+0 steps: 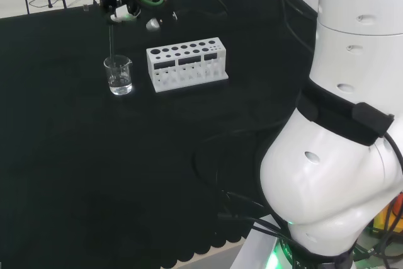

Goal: Stir in the beaker to the left of the white test tube rack with the glass rod.

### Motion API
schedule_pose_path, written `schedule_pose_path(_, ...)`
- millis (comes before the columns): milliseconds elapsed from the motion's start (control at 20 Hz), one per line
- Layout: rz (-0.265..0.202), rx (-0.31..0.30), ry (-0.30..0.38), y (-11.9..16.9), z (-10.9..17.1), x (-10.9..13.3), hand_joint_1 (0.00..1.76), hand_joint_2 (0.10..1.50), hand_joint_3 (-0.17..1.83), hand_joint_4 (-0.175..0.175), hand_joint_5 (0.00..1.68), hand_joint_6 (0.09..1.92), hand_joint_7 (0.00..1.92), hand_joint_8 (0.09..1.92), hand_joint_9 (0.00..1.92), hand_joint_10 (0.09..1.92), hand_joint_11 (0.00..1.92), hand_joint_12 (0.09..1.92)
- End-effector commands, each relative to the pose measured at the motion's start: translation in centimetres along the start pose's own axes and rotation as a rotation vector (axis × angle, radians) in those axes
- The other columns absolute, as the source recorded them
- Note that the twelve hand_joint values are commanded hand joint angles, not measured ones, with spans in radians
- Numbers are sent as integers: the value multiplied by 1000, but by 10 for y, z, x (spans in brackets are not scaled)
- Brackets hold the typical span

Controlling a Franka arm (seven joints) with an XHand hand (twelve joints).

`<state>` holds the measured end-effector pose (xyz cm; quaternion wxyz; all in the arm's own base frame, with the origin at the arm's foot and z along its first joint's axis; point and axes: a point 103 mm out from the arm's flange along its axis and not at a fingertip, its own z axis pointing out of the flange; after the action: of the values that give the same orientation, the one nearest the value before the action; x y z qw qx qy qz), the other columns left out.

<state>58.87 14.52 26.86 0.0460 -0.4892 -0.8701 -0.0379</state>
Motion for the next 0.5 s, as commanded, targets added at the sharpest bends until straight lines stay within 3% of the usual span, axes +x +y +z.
schedule_pose_path(50,5,11,10,8,5,-6,1307,1035,-18,-175,1151,428,1243,863,1722,506,1726,306)
schedule_pose_path(500,33,15,26,7,14,-30,1307,1034,-15,-175,1150,430,1243,863,1723,504,1725,305)
